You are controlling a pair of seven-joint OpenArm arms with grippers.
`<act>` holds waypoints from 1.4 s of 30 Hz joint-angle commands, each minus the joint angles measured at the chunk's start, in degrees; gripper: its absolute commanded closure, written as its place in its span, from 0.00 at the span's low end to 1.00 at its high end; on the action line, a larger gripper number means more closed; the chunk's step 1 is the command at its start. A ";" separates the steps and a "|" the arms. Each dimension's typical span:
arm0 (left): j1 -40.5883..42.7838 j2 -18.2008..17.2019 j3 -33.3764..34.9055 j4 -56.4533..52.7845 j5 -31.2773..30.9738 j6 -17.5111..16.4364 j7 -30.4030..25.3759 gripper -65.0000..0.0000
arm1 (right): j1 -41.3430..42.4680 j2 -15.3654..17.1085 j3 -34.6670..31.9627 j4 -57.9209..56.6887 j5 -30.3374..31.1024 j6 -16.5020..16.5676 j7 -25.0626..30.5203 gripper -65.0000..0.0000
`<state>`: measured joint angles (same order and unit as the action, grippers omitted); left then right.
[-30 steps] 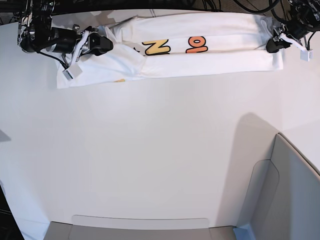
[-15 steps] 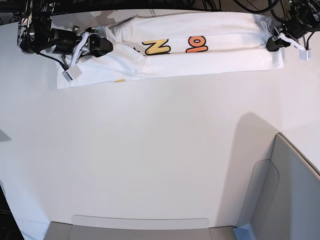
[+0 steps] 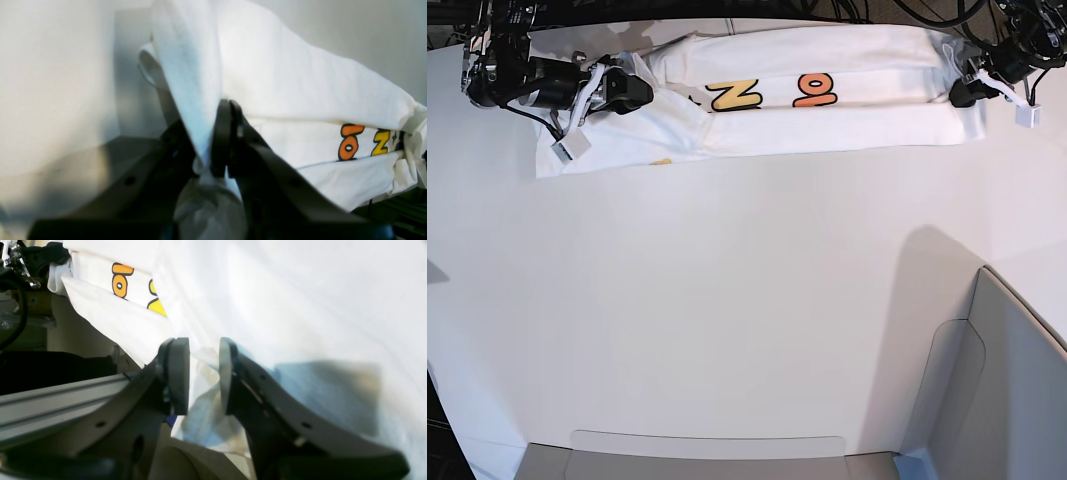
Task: Layout the t-shirt on the table in an organized manner, then fold the t-shirt properly
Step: 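Grasp the strip end with the left gripper, then fold the strip end with the left gripper toward the right gripper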
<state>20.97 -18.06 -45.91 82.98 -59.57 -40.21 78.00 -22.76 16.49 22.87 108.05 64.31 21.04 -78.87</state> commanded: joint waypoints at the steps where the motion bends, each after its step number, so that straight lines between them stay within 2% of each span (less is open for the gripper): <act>1: 0.52 -0.35 -0.11 0.40 2.38 0.21 2.00 1.00 | 0.13 0.61 0.38 0.92 1.31 0.19 0.59 0.75; 6: 0.61 -0.35 -0.20 1.72 2.56 0.21 2.00 1.00 | 0.13 0.61 0.38 0.92 1.31 0.19 0.59 0.76; 14: 2.63 -0.18 0.24 17.46 2.47 0.21 2.00 1.00 | 0.13 0.61 0.38 0.92 1.14 0.19 0.59 0.76; 21: 2.63 2.72 0.77 28.45 2.47 0.21 2.00 1.00 | 0.21 2.01 0.47 0.92 1.14 0.19 0.59 0.76; 24: 2.54 3.25 5.08 30.38 2.47 0.21 2.00 1.00 | 0.13 2.81 2.23 0.92 1.14 0.19 0.59 0.76; 33: 0.00 3.60 24.06 31.00 2.47 0.21 2.00 1.00 | -0.40 2.98 11.37 1.01 1.40 0.19 0.41 0.76; 42: -6.60 3.60 37.08 30.56 2.65 0.21 2.00 1.00 | -1.81 2.98 13.30 1.01 1.49 0.19 0.41 0.76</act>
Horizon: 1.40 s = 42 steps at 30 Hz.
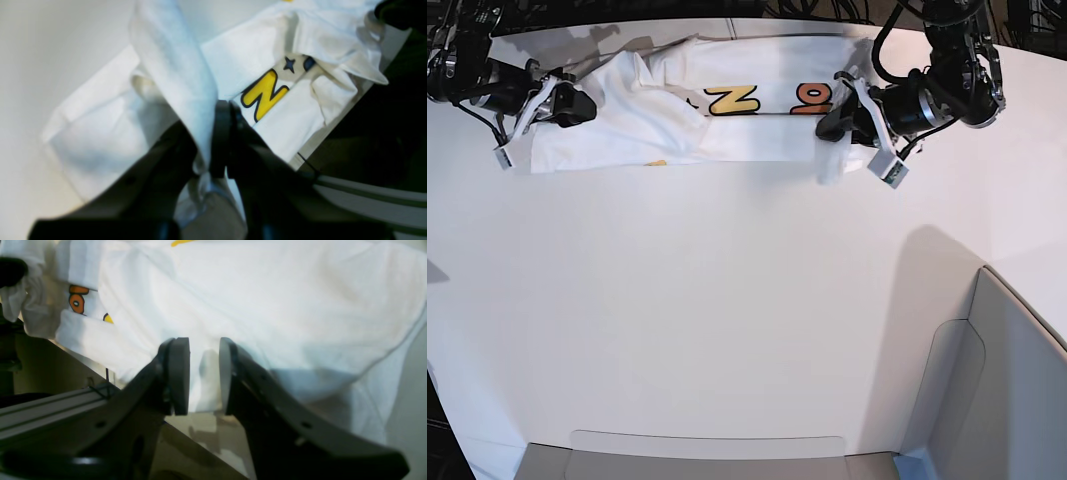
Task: Layout the t-shirt on the table in an organized manner, then fold the t-shirt properly
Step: 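Fold the strip end with the left gripper toward the right gripper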
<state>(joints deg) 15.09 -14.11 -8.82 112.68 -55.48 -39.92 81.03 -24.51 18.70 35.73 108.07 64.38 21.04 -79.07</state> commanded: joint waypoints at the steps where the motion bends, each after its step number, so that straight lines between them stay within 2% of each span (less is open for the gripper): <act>1: -1.16 -0.35 1.13 0.59 -1.44 -0.08 -1.03 1.00 | -0.06 0.69 0.45 0.98 1.42 0.19 0.61 0.76; 19: -5.82 -0.44 17.57 -3.63 -1.18 -0.08 -3.36 1.00 | -0.06 0.51 0.36 0.98 1.16 0.19 0.61 0.76; 26: -6.26 -0.26 22.49 -3.63 9.90 -0.08 -3.45 1.00 | -0.06 0.42 0.36 0.98 1.16 0.19 0.61 0.76; 36: -6.43 -0.18 23.19 -3.63 11.75 -0.08 -3.45 1.00 | 0.03 0.42 0.10 0.98 1.16 0.19 0.61 0.76; 42: -6.52 1.41 23.02 -3.63 11.75 -0.08 -3.54 1.00 | 0.12 0.42 0.10 0.98 1.16 0.19 0.61 0.76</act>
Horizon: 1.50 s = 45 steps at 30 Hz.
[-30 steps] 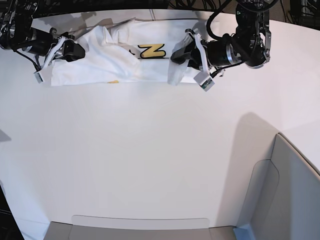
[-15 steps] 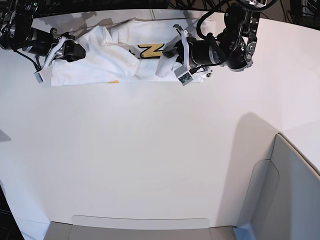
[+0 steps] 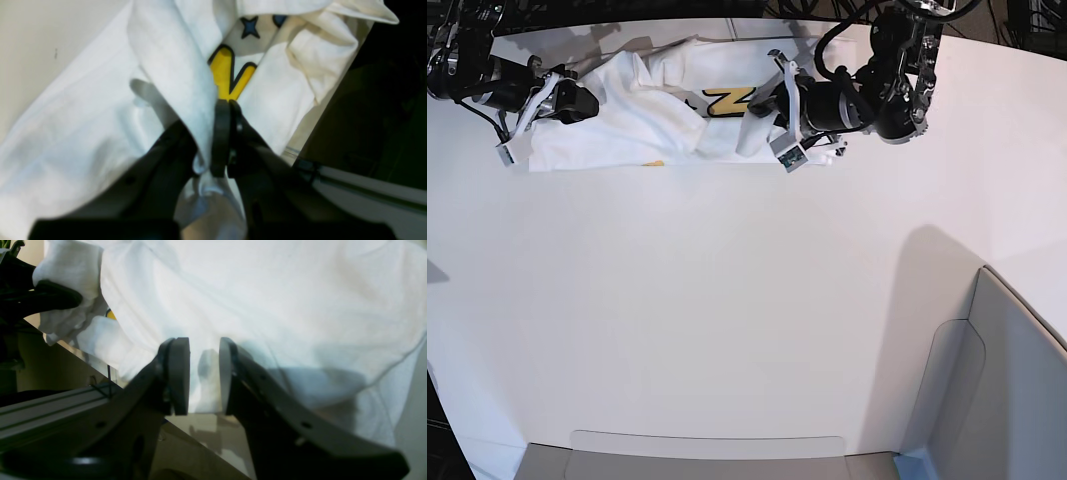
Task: Layout the t-shirt on the table in an organized manner, then fold the t-shirt properly
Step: 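Fold the strip end with the left gripper toward the right gripper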
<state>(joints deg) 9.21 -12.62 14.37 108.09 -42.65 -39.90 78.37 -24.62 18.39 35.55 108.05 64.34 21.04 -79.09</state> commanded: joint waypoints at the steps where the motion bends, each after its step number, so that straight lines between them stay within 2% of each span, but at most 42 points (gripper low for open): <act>1: -0.64 0.36 -0.44 1.05 -1.17 -0.10 -0.87 0.95 | 0.23 0.73 0.27 1.01 1.20 0.19 0.63 0.76; 4: -0.64 1.06 -0.52 1.05 -1.17 -0.10 -0.87 0.86 | 0.23 0.73 0.27 1.01 1.20 0.19 0.63 0.76; 17: -0.64 2.29 -1.67 1.05 -1.17 -0.10 -0.52 0.84 | 0.23 0.73 0.19 1.01 1.20 0.19 0.63 0.76; 23: -0.73 2.12 -1.67 1.05 -1.08 -0.10 -0.61 0.71 | 0.31 0.73 0.19 0.92 1.20 0.19 0.63 0.76; 33: -2.66 2.20 -1.76 2.54 -1.43 -0.10 -0.61 0.75 | 0.31 0.73 0.19 0.92 1.20 0.19 0.63 0.76; 40: -2.58 1.94 -2.28 3.42 -10.84 -0.10 -0.61 0.75 | 0.31 0.73 0.19 0.83 1.20 0.19 0.63 0.76; 43: -2.49 1.94 -7.03 3.16 -14.62 -0.10 -0.26 0.75 | 0.31 0.73 0.10 0.83 1.20 0.19 0.63 0.76; 45: -2.49 1.68 -10.81 3.16 -14.71 -0.10 -0.26 0.75 | 0.31 0.73 0.10 0.83 1.20 0.19 0.63 0.76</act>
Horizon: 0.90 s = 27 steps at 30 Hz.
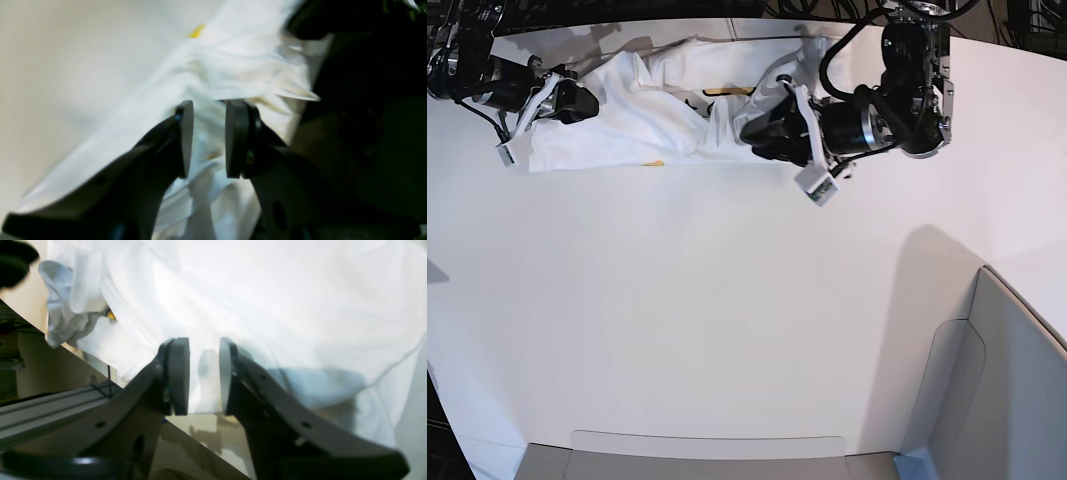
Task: Layout the t-shirt on the table in an organized manner, then fold the t-shirt properly
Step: 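Fold the strip end with the left gripper toward the right gripper, then press the folded layer flat with the left gripper and release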
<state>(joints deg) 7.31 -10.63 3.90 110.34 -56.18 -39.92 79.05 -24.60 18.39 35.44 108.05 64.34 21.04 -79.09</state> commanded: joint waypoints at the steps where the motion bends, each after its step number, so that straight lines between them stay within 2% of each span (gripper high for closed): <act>1: -0.50 -1.01 -2.71 0.82 -1.18 -0.08 -0.94 0.76 | 0.29 0.73 0.21 0.83 1.20 0.19 0.63 0.76; 3: -0.32 -3.56 -7.64 0.20 -1.09 -0.08 -1.38 0.83 | 0.29 0.73 0.21 0.83 1.20 0.19 0.63 0.76; 5: 0.56 -5.15 -11.24 -0.94 -1.09 -0.08 -1.38 0.99 | 0.29 0.73 0.21 0.83 1.20 0.19 0.63 0.76; 6: 1.96 -5.67 -13.09 -0.94 -1.09 -0.08 -1.38 1.00 | 0.29 0.73 0.21 0.83 1.20 0.19 0.63 0.76; 9: 4.51 -6.03 -15.37 -0.94 -1.09 -0.08 -1.38 1.00 | 0.82 0.64 0.21 0.83 1.20 0.19 0.63 0.76; 15: 7.50 -5.85 -15.20 -0.85 -1.27 -0.08 -1.46 1.00 | 1.35 0.64 0.21 0.83 1.20 0.19 0.63 0.76; 25: 7.41 -5.85 -14.85 2.49 -1.27 -0.08 -1.46 1.00 | 1.26 0.64 0.21 0.83 1.20 0.19 0.63 0.76; 27: 7.41 -6.03 -12.74 2.49 -1.18 -0.08 -1.46 1.00 | 1.26 0.64 0.21 0.83 1.20 0.19 0.63 0.76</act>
<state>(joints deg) 15.07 -16.25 -9.06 111.94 -56.34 -39.90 78.22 -23.51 18.37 35.35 108.05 64.34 21.04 -79.11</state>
